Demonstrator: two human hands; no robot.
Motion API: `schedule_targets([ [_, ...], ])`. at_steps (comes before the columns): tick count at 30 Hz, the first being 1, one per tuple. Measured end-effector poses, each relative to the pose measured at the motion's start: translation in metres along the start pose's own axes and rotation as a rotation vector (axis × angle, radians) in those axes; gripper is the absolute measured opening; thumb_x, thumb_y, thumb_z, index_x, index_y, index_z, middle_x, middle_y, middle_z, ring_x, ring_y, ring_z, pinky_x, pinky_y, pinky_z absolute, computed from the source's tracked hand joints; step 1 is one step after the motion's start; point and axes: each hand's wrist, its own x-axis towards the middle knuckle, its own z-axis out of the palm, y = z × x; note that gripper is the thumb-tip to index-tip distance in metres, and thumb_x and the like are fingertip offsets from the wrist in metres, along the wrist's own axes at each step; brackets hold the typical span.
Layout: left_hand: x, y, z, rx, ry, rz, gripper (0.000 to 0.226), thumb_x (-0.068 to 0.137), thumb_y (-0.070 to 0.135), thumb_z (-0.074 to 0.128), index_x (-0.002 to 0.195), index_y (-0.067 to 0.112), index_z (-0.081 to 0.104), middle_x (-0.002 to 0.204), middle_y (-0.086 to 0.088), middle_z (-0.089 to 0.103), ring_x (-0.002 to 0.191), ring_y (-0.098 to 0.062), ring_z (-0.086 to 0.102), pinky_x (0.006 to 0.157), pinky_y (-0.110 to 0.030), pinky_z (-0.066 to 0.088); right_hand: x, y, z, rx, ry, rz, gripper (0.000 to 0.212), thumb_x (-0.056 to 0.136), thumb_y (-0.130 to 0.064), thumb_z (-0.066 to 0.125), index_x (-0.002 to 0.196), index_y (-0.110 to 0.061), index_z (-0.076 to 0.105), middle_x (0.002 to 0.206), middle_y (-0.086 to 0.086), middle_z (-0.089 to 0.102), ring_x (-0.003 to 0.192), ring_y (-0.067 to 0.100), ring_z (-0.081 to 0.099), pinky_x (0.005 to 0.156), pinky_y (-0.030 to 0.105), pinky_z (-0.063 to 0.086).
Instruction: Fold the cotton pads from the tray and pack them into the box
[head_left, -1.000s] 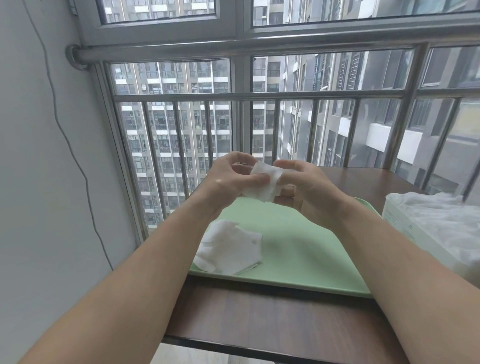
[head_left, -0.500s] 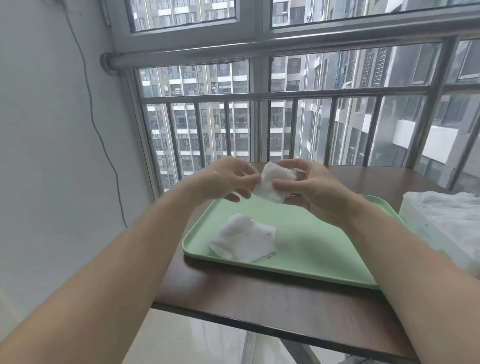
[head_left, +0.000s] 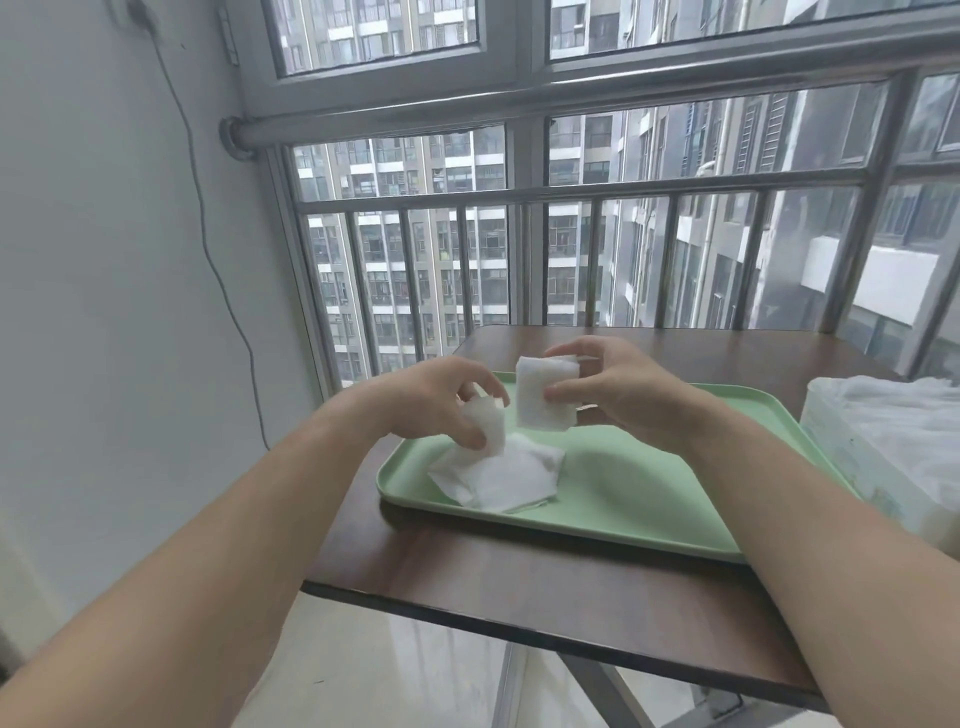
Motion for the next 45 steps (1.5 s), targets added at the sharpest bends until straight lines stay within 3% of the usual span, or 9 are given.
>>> schedule_targets([
  [5, -0.004, -0.002, -0.007, -0.136, 0.071, 0.073, 0.046, 0.077, 0.007, 0.083, 0.109, 0.038, 0.069, 0.11, -0.001, 0.064, 0.094, -0.016, 0.065, 0.093, -0.032, 0.055, 0.002, 0.003, -0.003, -0.072, 0.044, -0.01, 0.041, 0.083, 0.005, 0.073, 0.12, -0.007, 0.061, 0.118, 0.019, 0.066, 0.106, 0.032, 0.068, 0.076, 0.039, 0.062],
  [11, -0.003, 0.017, -0.002, -0.366, 0.15, 0.206, 0.042, 0.081, 0.001, 0.08, 0.113, 0.024, 0.067, 0.107, -0.004, 0.071, 0.087, -0.02, 0.07, 0.084, -0.04, 0.06, 0.003, 0.002, -0.003, -0.048, 0.046, -0.014, 0.047, 0.081, 0.006, 0.075, 0.123, -0.006, 0.058, 0.117, 0.02, 0.067, 0.1, 0.031, 0.07, 0.079, 0.04, 0.062],
  [19, 0.009, 0.028, 0.012, -0.327, 0.219, 0.21, 0.044, 0.077, -0.001, 0.081, 0.107, 0.026, 0.063, 0.102, -0.006, 0.071, 0.092, -0.024, 0.072, 0.083, -0.035, 0.06, 0.003, 0.001, -0.007, -0.007, -0.005, -0.026, 0.043, 0.081, 0.006, 0.074, 0.121, -0.005, 0.062, 0.111, 0.017, 0.073, 0.089, 0.024, 0.071, 0.075, 0.034, 0.06],
  [26, 0.009, 0.036, 0.014, -0.274, 0.25, 0.171, 0.05, 0.075, 0.001, 0.082, 0.109, 0.03, 0.06, 0.097, -0.005, 0.07, 0.092, -0.027, 0.071, 0.091, -0.046, 0.058, 0.002, 0.0, -0.006, 0.005, -0.025, -0.033, 0.039, 0.083, 0.009, 0.067, 0.121, -0.002, 0.063, 0.109, 0.018, 0.072, 0.087, 0.025, 0.071, 0.072, 0.032, 0.059],
  [31, 0.01, 0.041, 0.013, -0.226, 0.285, 0.145, 0.053, 0.073, 0.006, 0.085, 0.112, 0.029, 0.06, 0.096, -0.007, 0.068, 0.088, -0.024, 0.069, 0.089, -0.046, 0.057, 0.002, -0.004, -0.001, 0.014, -0.016, -0.038, 0.033, 0.089, -0.015, 0.068, 0.121, -0.007, 0.065, 0.117, 0.018, 0.069, 0.097, 0.033, 0.072, 0.081, 0.041, 0.061],
  [34, 0.007, 0.044, 0.01, -0.194, 0.307, 0.138, 0.052, 0.073, 0.009, 0.087, 0.112, 0.028, 0.059, 0.094, -0.005, 0.066, 0.085, -0.02, 0.066, 0.081, -0.039, 0.058, -0.004, -0.009, 0.002, -0.026, -0.055, -0.06, 0.049, 0.082, -0.034, 0.074, 0.123, -0.011, 0.064, 0.117, 0.014, 0.071, 0.102, 0.033, 0.071, 0.089, 0.046, 0.059],
  [37, 0.002, 0.044, 0.006, -0.18, 0.319, 0.123, 0.049, 0.071, 0.015, 0.09, 0.104, 0.028, 0.056, 0.094, -0.001, 0.063, 0.083, -0.017, 0.062, 0.071, -0.03, 0.05, -0.007, -0.014, 0.005, -0.087, -0.095, -0.072, 0.056, 0.076, -0.02, 0.087, 0.125, -0.011, 0.062, 0.115, 0.015, 0.072, 0.105, 0.032, 0.071, 0.093, 0.05, 0.057],
  [41, -0.008, 0.044, -0.001, -0.204, 0.329, 0.127, 0.055, 0.069, 0.02, 0.092, 0.107, 0.024, 0.052, 0.089, 0.006, 0.054, 0.075, -0.01, 0.053, 0.065, -0.027, 0.043, -0.01, -0.025, 0.009, -0.066, -0.144, -0.067, 0.043, 0.082, -0.011, 0.079, 0.122, -0.005, 0.066, 0.116, 0.018, 0.071, 0.103, 0.029, 0.07, 0.094, 0.046, 0.056],
  [45, -0.016, 0.047, -0.007, -0.328, 0.267, 0.133, 0.064, 0.072, 0.018, 0.09, 0.121, 0.016, 0.05, 0.105, -0.003, 0.061, 0.091, -0.019, 0.065, 0.081, -0.035, 0.059, -0.017, -0.043, 0.006, -0.023, -0.154, -0.017, 0.041, 0.084, -0.009, 0.076, 0.122, 0.001, 0.066, 0.118, 0.017, 0.07, 0.103, 0.028, 0.069, 0.093, 0.04, 0.057],
])
